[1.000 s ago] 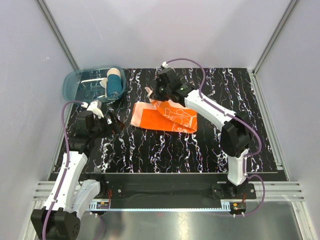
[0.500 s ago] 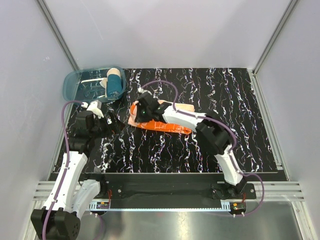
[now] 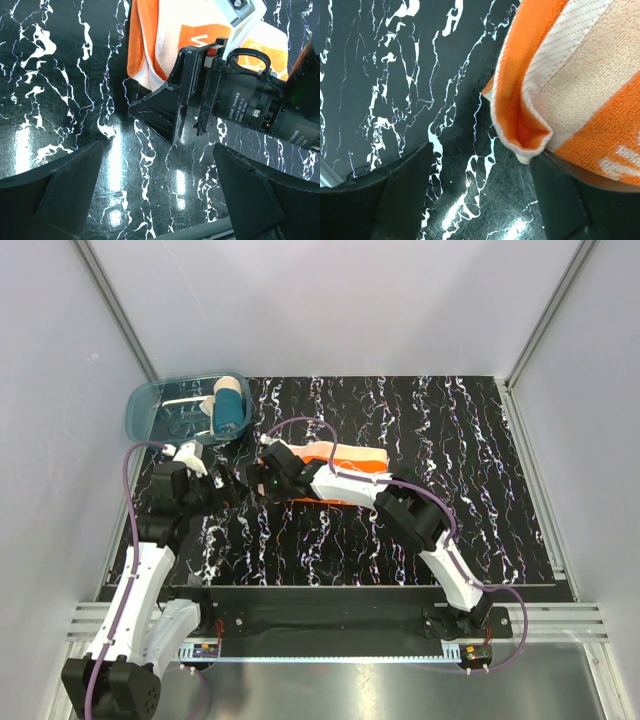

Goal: Roll the towels
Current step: Fold the towel

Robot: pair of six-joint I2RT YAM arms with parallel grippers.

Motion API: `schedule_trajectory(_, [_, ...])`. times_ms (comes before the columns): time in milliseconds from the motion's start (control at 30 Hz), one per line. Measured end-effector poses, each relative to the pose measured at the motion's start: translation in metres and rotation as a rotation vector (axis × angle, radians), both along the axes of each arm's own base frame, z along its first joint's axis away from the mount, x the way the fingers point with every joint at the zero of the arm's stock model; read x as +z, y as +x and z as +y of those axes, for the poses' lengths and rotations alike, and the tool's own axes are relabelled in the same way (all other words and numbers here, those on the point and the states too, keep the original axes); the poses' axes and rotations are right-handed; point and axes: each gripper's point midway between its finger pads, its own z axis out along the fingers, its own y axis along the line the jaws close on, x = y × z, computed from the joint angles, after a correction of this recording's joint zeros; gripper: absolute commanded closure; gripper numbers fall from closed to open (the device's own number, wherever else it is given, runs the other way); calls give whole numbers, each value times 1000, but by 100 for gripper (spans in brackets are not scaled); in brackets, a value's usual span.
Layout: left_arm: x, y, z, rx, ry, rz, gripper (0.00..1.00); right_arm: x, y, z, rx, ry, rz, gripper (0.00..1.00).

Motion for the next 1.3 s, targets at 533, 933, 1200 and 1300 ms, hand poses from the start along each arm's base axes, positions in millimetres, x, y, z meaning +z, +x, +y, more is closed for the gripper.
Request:
schedule_trajectory(533, [-10,5,6,34,24,34,6,130,14,-120,-219,67,-145,4])
schedule_trajectory(933, [-65,34,-40,-42,39,253,12,38,6,-257,-486,-182,31,38])
schedule_trajectory(1200, [-87,64,-69,-58,87,300,12,-20,-15,-285,-510,-301,144,46])
schedule_trajectory(1300, [-97,76,-68,-35,116,317,14,-23,-17,-286,-513,-297,146,47])
